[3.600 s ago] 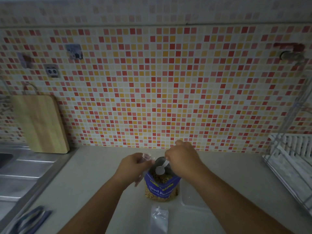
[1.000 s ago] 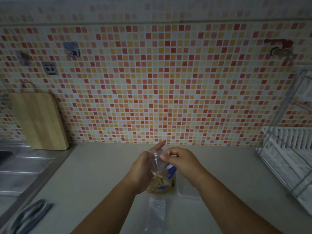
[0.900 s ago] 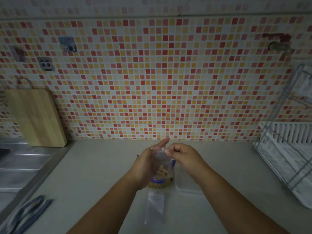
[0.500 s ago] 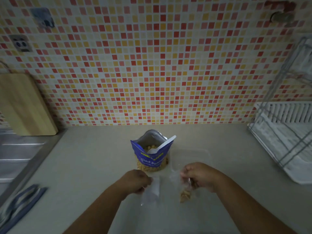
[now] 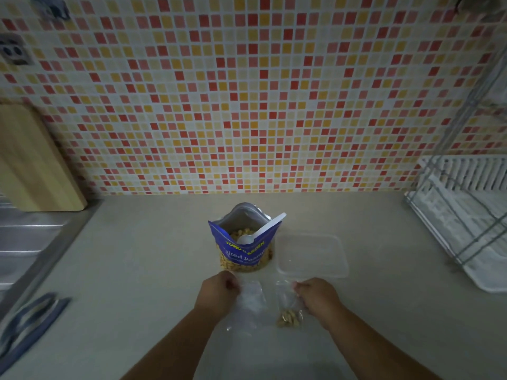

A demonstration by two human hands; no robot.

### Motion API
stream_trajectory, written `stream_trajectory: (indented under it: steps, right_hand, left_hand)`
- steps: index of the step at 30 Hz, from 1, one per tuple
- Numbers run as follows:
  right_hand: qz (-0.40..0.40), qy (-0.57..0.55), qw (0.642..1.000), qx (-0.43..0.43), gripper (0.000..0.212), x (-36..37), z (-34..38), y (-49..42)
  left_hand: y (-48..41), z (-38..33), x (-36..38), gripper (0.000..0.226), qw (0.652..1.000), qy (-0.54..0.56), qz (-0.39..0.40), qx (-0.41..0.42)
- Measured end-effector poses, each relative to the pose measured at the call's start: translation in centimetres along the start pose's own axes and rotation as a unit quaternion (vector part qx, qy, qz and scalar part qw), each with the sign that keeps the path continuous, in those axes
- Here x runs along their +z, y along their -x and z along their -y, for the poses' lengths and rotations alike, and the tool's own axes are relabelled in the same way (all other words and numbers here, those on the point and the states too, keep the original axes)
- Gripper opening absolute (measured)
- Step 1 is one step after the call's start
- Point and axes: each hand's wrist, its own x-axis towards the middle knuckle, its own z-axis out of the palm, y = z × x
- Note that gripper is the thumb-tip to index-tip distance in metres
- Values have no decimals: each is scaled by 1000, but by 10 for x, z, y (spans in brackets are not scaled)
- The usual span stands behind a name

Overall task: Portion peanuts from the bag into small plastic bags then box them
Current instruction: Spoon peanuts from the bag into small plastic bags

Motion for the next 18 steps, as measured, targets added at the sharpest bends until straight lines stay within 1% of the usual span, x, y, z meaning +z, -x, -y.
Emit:
stream_trajectory:
  steps: [3, 4, 5, 6, 7, 9, 10, 12, 14, 16, 18]
  right_hand:
    - [-32, 173, 984, -7, 45, -12, 12, 18]
    - [-40, 209, 977, -18, 45, -16, 17, 24]
    - [-45, 226, 972, -43, 39, -19, 24, 29]
    - [-37, 200, 976, -77, 30, -22, 31, 32]
    - [-7, 136, 984, -118, 19, -23, 38, 37]
    - [83, 10, 980, -179, 16, -22, 54, 48]
    - [104, -27, 974, -199, 15, -23, 62, 54]
    - [90, -70, 965, -234, 13, -28, 77, 64]
    - [70, -100, 959, -256, 14, -38, 90, 71]
    - [66, -129, 954, -263, 12, -47, 102, 77]
    - [65, -142, 948, -277, 8, -53, 113, 81]
  left_hand:
    - [4, 3, -11, 29, 998, 2, 8, 59]
    - [6, 3, -16, 30, 997, 9, 16, 80]
    - [7, 2, -21, 31, 994, 18, 27, 103]
    - [10, 0, -26, 31, 991, 31, 39, 125]
    - [12, -4, -32, 27, 987, 48, 52, 146]
    - [18, -18, -43, 17, 977, 102, 70, 173]
    - [22, -26, -47, 17, 971, 144, 75, 176]
    - [30, -42, -58, 22, 951, 250, 83, 164]
    - [37, -58, -68, 14, 923, 342, 106, 140]
    - [40, -69, -75, 16, 913, 364, 124, 135]
    - [40, -77, -78, 13, 922, 351, 96, 135]
